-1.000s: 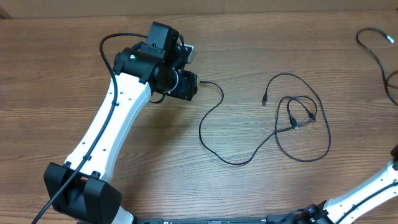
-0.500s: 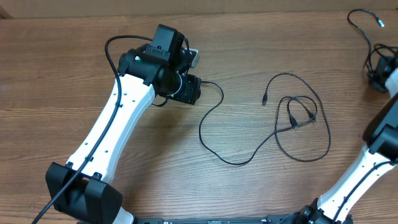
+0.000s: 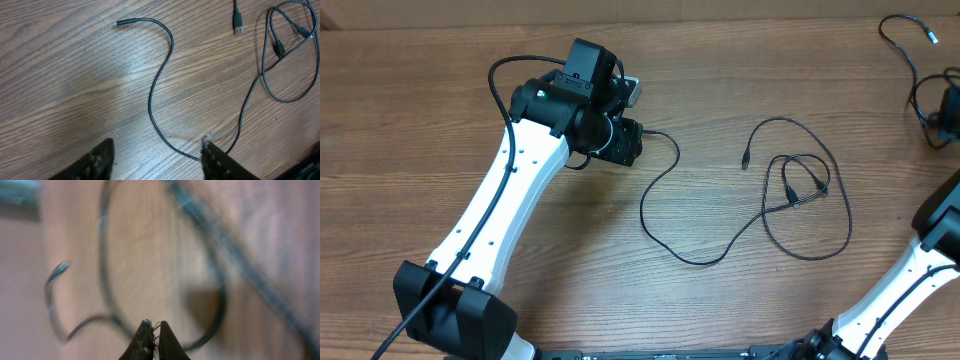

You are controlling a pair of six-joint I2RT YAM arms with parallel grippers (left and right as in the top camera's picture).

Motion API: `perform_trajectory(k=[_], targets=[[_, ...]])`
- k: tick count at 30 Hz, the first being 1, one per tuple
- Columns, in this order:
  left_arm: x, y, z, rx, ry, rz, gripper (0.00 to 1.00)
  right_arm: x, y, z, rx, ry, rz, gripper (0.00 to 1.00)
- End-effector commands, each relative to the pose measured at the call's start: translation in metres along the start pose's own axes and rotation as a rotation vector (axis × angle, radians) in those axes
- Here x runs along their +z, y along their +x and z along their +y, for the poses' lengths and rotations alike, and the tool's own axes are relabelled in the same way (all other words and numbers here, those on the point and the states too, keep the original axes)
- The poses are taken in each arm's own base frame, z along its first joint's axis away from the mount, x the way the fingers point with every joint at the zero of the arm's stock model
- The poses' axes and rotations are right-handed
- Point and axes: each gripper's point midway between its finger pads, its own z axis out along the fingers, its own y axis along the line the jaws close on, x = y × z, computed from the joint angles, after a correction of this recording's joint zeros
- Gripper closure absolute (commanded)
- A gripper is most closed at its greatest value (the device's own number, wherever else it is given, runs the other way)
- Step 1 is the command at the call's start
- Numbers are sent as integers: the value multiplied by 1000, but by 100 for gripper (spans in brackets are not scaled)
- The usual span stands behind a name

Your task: Untangle cables

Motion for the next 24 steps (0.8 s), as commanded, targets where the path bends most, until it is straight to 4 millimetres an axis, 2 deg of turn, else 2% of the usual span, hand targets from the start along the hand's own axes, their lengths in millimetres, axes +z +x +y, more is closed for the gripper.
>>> perform_trajectory(k=[1,4,8,10,13,15,17,18,21,22,24], targets=[[6,3,-3,-6,9,18,48,-84,1,87,-60,-204,38,96],[6,2,-3,-5,10,13,47,-123,17,90,-186,-153,65,96],[6,-1,-3,-1,11,3,47,-165,60,53,-323,21,191,96],[6,-3,-3,7,11,-6,47,-175,79,38,-459,79,244,96],[6,-7,-4,36,13,-21,47,-179,99,27,-717,95,309,96],[6,-9,-4,60,14,-31,47,-177,118,21,-891,88,358,85],[6,-12,-4,78,14,-41,47,-176,137,12,-1049,84,412,63],[6,-13,-4,90,14,-45,47,-175,147,7,-1139,80,444,57],[5,-16,-5,132,14,-58,46,-170,168,-13,-1327,75,526,10],[5,-17,-5,147,14,-64,45,-168,174,-21,-1353,84,553,7],[5,-20,-5,171,14,-75,45,-164,186,-43,-1359,125,616,9]])
